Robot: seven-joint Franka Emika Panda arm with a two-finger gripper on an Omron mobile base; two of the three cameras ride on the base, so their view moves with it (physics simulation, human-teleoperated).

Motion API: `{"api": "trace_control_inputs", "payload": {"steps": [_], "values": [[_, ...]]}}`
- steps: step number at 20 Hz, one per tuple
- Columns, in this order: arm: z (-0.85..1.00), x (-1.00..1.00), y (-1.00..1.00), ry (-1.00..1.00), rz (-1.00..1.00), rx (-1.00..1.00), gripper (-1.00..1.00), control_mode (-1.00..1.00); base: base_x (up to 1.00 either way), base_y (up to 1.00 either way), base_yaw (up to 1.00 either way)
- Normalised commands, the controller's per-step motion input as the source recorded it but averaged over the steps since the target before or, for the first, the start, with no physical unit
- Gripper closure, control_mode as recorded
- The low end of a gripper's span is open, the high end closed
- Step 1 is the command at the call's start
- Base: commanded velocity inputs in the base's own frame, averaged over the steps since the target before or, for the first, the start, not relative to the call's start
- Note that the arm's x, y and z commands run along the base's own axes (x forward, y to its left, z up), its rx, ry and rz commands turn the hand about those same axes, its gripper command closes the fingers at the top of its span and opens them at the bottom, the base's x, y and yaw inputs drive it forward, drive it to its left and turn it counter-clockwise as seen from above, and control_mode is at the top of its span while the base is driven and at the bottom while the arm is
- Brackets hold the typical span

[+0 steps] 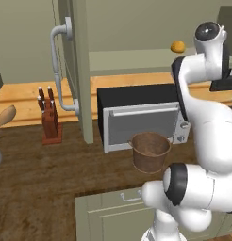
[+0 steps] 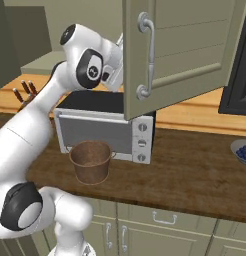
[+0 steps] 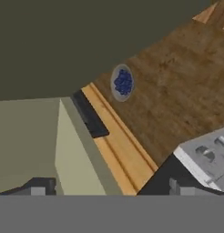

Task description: Open the cabinet, pick up the bread from the cabinet and place it in the basket. Then move the basket to the dining counter.

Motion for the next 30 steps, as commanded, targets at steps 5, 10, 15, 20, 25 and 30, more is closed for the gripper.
{"api": "trace_control_inputs", "payload": {"steps": [5,10,15,20,25,30], "values": [[0.02,0.12,-0.45,-0.04,-0.47,0.12,-1.00,-1.00,0.00,0.00,0.00],[-0.06,-0.67,-0.65,-0.16,-0.36,0.17,-1.00,-1.00,0.00,0.00,0.00],[-0.20,-0.49,-0.83,-0.23,-0.34,0.16,-1.00,-1.00,0.00,0.00,0.00],[-0.47,-0.15,-0.93,-0.23,-0.33,0.17,-1.00,-1.00,0.00,0.00,0.00],[-0.40,0.32,0.44,-0.34,-0.06,0.20,-1.00,-1.00,0.00,0.00,0.00],[-0.06,0.11,1.00,-0.28,0.15,0.11,-1.00,-1.00,0.00,0.00,0.00]]}}
